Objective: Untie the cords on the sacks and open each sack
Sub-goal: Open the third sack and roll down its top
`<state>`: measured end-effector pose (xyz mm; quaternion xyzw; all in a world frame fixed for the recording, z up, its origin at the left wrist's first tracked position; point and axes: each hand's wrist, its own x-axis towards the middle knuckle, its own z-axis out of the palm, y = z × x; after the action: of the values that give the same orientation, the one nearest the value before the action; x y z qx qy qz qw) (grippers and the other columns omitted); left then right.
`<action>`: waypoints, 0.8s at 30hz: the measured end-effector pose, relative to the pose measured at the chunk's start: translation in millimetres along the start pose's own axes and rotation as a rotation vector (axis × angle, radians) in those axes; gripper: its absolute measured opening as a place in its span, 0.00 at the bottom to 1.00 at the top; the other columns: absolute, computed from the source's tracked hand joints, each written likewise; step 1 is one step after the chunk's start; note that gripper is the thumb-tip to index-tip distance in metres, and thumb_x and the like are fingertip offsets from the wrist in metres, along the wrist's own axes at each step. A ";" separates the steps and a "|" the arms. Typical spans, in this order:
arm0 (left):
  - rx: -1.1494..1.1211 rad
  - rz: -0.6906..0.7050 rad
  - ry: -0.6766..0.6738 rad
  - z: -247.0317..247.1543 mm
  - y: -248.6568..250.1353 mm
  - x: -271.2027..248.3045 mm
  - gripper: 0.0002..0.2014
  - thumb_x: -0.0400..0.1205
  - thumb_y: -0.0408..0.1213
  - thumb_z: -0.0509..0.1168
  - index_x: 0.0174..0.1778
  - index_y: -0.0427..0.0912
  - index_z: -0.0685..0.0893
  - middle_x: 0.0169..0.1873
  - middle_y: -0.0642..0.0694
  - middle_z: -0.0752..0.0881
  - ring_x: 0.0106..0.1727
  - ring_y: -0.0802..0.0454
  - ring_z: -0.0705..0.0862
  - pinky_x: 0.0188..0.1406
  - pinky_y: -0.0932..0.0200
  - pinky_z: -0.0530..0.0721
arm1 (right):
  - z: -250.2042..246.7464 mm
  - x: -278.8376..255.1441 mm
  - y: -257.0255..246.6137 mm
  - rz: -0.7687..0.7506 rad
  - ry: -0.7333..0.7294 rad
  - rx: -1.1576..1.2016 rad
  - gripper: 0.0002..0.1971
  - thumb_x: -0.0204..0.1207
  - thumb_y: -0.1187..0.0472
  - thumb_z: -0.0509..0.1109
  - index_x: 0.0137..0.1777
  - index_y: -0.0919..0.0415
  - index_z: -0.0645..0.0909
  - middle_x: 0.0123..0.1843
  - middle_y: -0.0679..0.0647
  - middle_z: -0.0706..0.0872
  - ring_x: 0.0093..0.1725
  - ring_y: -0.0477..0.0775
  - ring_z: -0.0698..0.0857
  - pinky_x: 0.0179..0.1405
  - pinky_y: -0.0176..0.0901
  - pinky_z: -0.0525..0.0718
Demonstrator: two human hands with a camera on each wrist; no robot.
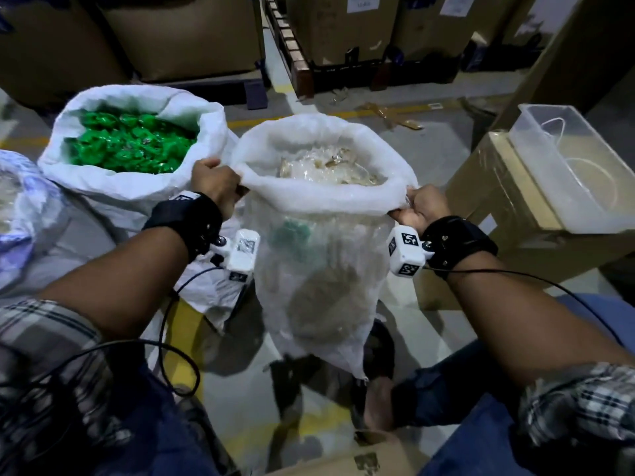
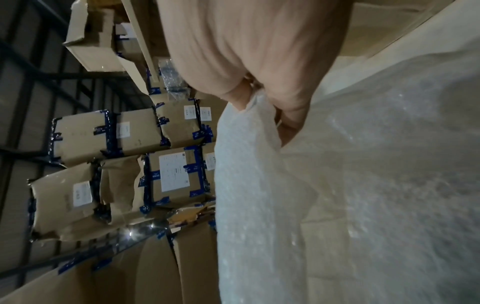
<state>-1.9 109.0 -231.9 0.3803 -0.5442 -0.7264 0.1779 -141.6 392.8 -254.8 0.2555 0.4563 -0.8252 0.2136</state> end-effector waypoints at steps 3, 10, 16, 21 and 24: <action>-0.038 -0.109 -0.029 -9.4 8.8 6.5 0.13 0.88 0.22 0.53 0.53 0.44 0.76 0.48 0.46 0.80 0.52 0.48 0.82 0.54 0.55 0.88 | -2.2 -5.8 -6.1 0.035 -0.037 0.105 0.23 0.87 0.73 0.50 0.80 0.74 0.66 0.80 0.70 0.72 0.77 0.70 0.74 0.73 0.67 0.75; 0.250 -0.339 -0.098 -16.9 -17.7 -1.1 0.12 0.89 0.26 0.54 0.41 0.41 0.74 0.39 0.43 0.79 0.40 0.48 0.81 0.34 0.59 0.87 | -18.3 -9.5 17.8 0.011 0.090 -1.038 0.07 0.78 0.71 0.62 0.51 0.68 0.82 0.55 0.67 0.85 0.43 0.65 0.86 0.50 0.59 0.89; 0.733 -0.171 -0.070 2.2 -20.8 -15.6 0.51 0.75 0.51 0.78 0.85 0.42 0.52 0.62 0.39 0.79 0.48 0.39 0.88 0.39 0.44 0.91 | -4.2 -6.7 14.3 -0.447 0.169 -1.656 0.34 0.67 0.52 0.65 0.73 0.64 0.70 0.70 0.68 0.76 0.69 0.73 0.78 0.67 0.56 0.79; 0.773 -0.284 -0.147 15.5 -46.6 -34.4 0.39 0.74 0.32 0.81 0.70 0.36 0.60 0.55 0.27 0.84 0.39 0.34 0.88 0.30 0.43 0.91 | -8.9 3.2 23.4 -0.457 0.159 -1.735 0.26 0.78 0.56 0.67 0.73 0.68 0.72 0.70 0.70 0.79 0.68 0.70 0.81 0.58 0.53 0.80; 0.732 -0.159 -0.127 15.0 -53.3 -30.0 0.35 0.73 0.24 0.78 0.70 0.30 0.64 0.63 0.30 0.81 0.54 0.34 0.87 0.36 0.54 0.90 | -19.2 13.2 20.5 -0.338 0.168 -1.591 0.21 0.84 0.58 0.62 0.71 0.73 0.78 0.70 0.70 0.82 0.69 0.69 0.82 0.58 0.50 0.80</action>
<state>14.7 157.3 -268.8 0.4138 -0.7464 -0.5176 -0.0608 -135.5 397.6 -284.8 0.0159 0.9523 -0.2535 0.1688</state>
